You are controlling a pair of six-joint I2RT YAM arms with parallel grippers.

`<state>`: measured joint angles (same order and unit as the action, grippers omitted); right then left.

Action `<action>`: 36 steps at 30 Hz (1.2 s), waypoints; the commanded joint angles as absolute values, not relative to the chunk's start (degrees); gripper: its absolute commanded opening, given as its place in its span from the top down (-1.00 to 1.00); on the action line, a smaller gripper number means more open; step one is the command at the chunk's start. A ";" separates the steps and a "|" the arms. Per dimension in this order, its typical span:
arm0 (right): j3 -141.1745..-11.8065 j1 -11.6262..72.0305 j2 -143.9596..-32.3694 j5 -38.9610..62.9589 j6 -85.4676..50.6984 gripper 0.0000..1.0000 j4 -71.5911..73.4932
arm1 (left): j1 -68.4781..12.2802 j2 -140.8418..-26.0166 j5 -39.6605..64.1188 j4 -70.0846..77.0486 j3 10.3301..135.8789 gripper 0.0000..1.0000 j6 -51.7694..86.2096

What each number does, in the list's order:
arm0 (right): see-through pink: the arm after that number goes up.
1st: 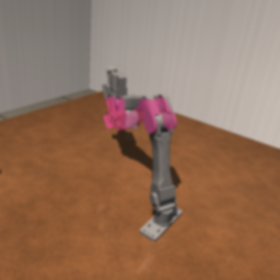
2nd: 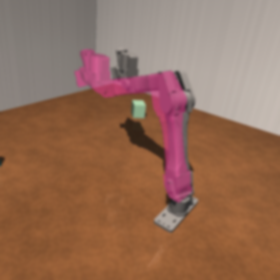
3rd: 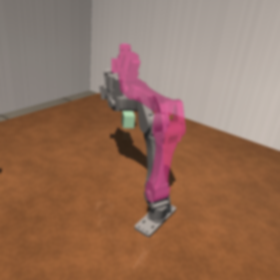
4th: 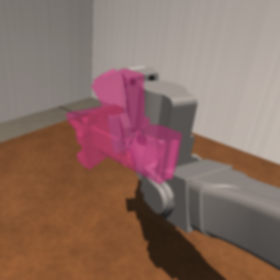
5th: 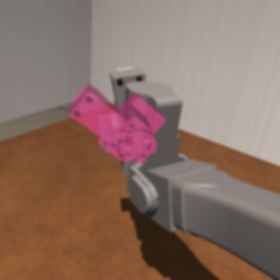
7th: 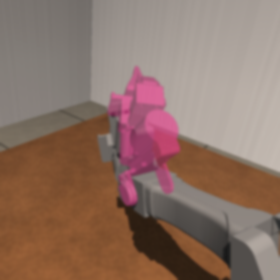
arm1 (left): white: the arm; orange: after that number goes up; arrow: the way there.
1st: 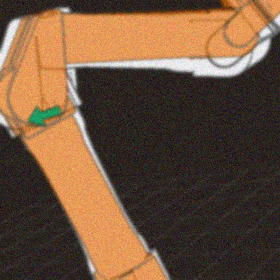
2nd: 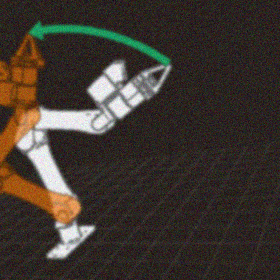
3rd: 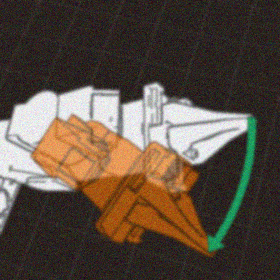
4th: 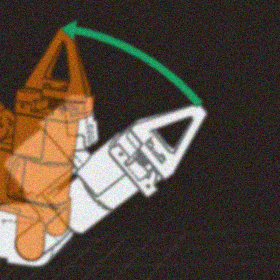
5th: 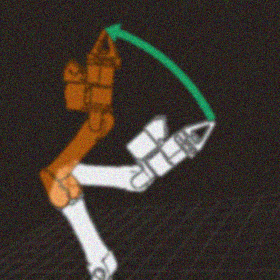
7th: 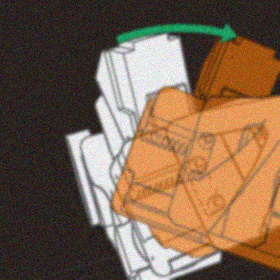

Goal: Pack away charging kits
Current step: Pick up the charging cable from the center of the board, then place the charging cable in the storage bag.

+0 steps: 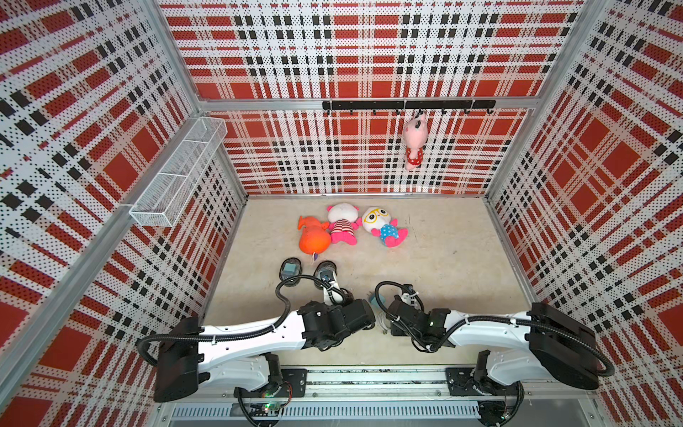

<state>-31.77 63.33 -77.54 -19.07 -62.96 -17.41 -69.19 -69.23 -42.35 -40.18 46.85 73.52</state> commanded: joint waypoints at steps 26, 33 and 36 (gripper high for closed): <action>-36.44 26.98 -56.43 -2.93 -50.71 1.00 -15.84 | -60.49 -105.71 -27.78 -12.35 84.18 1.00 42.22; -32.23 23.93 -56.37 -1.51 -53.80 1.00 -12.15 | -60.25 -107.45 -25.02 -9.16 82.37 1.00 43.76; -31.68 21.48 -57.46 0.15 -55.92 1.00 -11.45 | -61.36 -106.25 -25.71 -6.15 80.60 1.00 43.94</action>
<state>-31.99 23.29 -56.95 -1.58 -53.28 -14.41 -60.29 -107.18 -26.20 -10.20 82.02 43.59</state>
